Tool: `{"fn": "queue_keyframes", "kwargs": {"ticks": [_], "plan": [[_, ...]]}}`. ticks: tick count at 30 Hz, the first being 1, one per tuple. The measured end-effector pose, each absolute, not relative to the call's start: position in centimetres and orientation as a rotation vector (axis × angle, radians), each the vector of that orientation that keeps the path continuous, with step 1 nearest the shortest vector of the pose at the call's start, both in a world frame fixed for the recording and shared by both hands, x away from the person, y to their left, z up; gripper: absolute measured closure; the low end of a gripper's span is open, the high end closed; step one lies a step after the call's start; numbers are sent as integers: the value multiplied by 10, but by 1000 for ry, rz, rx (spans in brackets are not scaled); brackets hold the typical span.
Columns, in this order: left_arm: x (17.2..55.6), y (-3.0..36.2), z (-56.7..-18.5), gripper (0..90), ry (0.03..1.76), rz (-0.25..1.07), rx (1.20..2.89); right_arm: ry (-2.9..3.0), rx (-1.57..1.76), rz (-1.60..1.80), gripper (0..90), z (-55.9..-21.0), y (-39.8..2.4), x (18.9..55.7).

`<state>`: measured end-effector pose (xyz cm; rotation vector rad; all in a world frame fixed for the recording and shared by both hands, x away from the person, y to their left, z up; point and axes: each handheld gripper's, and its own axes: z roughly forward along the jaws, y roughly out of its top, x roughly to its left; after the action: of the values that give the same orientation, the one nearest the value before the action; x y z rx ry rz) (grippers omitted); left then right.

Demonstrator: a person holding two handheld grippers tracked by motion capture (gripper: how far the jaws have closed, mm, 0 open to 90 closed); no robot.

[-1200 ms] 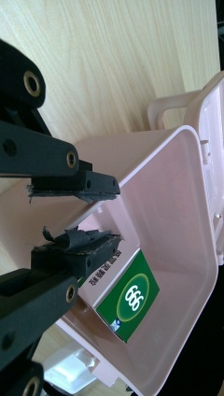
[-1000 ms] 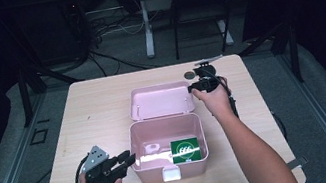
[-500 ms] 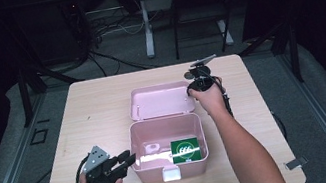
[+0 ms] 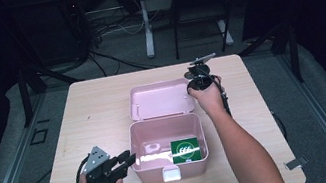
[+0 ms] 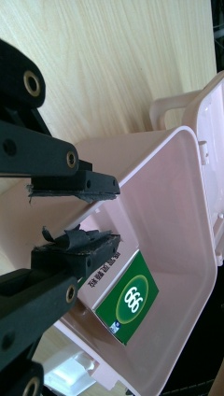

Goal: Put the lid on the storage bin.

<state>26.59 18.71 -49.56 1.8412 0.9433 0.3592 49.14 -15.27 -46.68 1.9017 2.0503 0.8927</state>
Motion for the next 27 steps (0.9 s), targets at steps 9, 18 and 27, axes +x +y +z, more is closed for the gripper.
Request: {"fn": "queue_keyframes", "kwargs": {"ticks": [9,18,27], "plan": [[266,187,-496,710,945,361,1842,2024,1866,943,855,-456,-155,486],[266,186,-496,711,947,365,1841,1997,1816,1007,865,-437,-157,476],[266,185,-496,712,947,368,1837,1985,1752,1051,867,-426,-160,465]]}}
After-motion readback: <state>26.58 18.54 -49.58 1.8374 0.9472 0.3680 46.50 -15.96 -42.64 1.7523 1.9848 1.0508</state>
